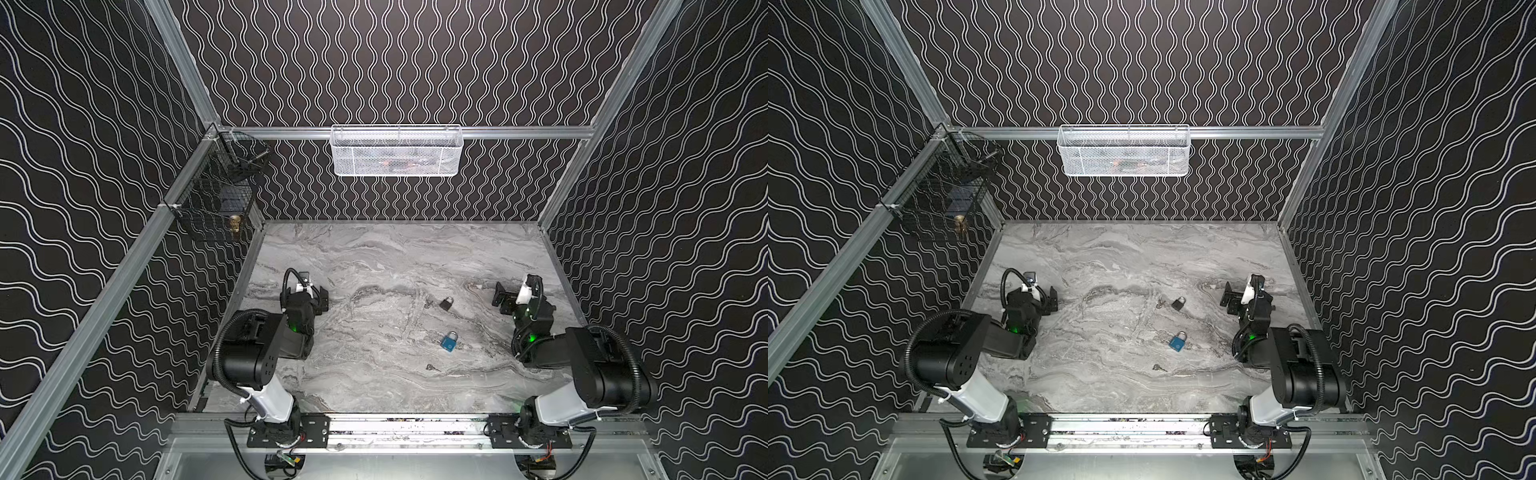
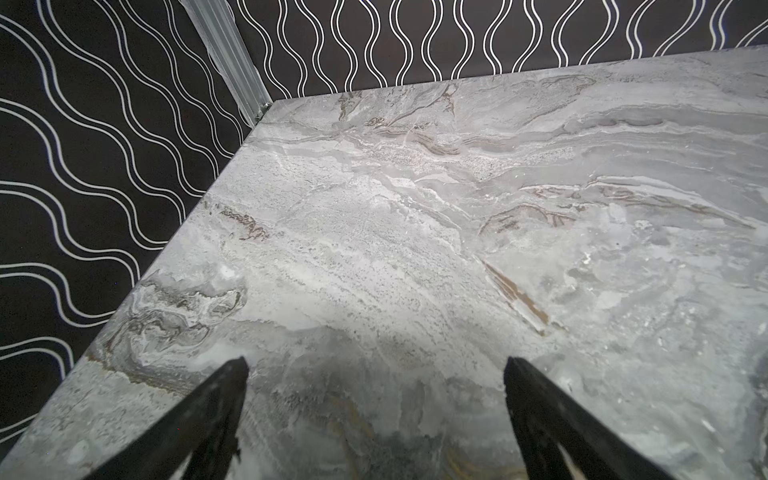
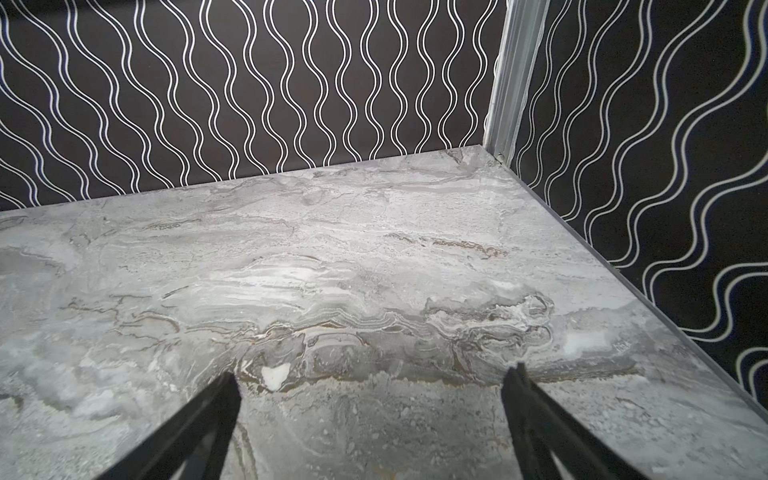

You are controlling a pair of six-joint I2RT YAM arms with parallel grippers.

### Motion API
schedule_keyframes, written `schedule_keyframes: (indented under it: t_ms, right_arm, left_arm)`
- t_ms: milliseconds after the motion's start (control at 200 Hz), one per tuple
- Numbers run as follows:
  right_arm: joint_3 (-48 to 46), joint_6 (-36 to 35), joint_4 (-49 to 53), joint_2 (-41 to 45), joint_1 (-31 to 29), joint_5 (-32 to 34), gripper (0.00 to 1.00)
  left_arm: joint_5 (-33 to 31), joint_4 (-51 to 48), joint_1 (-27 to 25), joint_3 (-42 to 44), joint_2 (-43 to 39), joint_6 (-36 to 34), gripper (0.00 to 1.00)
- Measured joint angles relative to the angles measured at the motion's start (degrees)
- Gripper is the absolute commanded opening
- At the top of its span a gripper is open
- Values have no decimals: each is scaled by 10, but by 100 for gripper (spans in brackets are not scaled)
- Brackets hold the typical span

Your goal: Unlock with the key

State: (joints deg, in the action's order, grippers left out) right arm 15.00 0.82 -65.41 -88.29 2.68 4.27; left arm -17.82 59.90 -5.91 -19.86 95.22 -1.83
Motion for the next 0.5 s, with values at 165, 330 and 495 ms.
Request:
schedule_keyframes:
  t_ms: [165, 330, 495]
  right_arm:
    - [0, 0, 0, 0, 0, 2, 99]
    - [0, 0, 0, 0, 0, 2, 99]
    - [-1, 1, 0, 0, 16, -20, 99]
  left_arm:
    - [0, 0, 0, 0, 0, 0, 99]
    - [0, 0, 0, 0, 0, 0, 99]
    - [0, 0, 0, 0, 0, 0, 99]
